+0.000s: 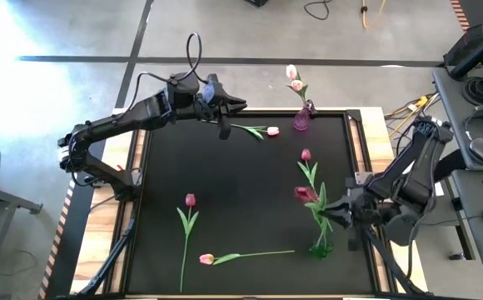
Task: Sort flowers into vase by color
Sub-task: Put the bottom red tulip into the transparent green vase
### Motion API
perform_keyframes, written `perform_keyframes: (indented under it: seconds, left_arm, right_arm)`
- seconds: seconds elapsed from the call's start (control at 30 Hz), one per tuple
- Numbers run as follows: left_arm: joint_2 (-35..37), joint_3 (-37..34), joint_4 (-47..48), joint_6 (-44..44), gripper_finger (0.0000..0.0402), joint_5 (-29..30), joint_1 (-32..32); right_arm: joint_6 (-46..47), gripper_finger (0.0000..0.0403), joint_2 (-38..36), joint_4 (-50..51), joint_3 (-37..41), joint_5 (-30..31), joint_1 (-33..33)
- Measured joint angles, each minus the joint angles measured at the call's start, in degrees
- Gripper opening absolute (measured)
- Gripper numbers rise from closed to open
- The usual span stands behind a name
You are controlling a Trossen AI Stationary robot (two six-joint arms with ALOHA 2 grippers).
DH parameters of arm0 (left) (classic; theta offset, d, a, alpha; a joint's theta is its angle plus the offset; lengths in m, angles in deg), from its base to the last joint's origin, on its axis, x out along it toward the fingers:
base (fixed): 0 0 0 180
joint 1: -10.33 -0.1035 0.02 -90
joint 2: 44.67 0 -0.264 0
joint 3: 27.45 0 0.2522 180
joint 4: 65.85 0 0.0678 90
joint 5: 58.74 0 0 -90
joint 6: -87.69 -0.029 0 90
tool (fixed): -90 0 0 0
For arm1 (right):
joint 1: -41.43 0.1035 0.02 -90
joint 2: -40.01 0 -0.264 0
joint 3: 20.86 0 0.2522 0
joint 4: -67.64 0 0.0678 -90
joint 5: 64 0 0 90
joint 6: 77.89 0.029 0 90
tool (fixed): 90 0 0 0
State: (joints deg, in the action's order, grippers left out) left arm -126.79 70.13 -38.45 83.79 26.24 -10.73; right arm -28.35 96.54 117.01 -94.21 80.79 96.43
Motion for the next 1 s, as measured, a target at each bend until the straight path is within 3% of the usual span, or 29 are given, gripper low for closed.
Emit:
perform_keyframes:
  seconds: [0.3, 0.57, 1.0]
  left_arm:
    - [0.07, -0.29, 1.04, -0.12, 0.0037, -0.04, 0.0]
    - [0.07, -0.29, 1.0, -0.1, 0.0037, -0.13, 0.0]
    - [0.07, -0.35, 0.99, 0.13, 0.0037, -0.12, 0.0]
  right_arm:
    - [5.6, 0.0015, 6.98, 13.43, -11.3, -0.69, 1.16]
    - [16.73, 0.0015, 12.0, 29.8, -17.07, -0.75, 2.93]
    - [21.04, 0.0029, 14.29, 30.32, -16.13, -1.27, 2.89]
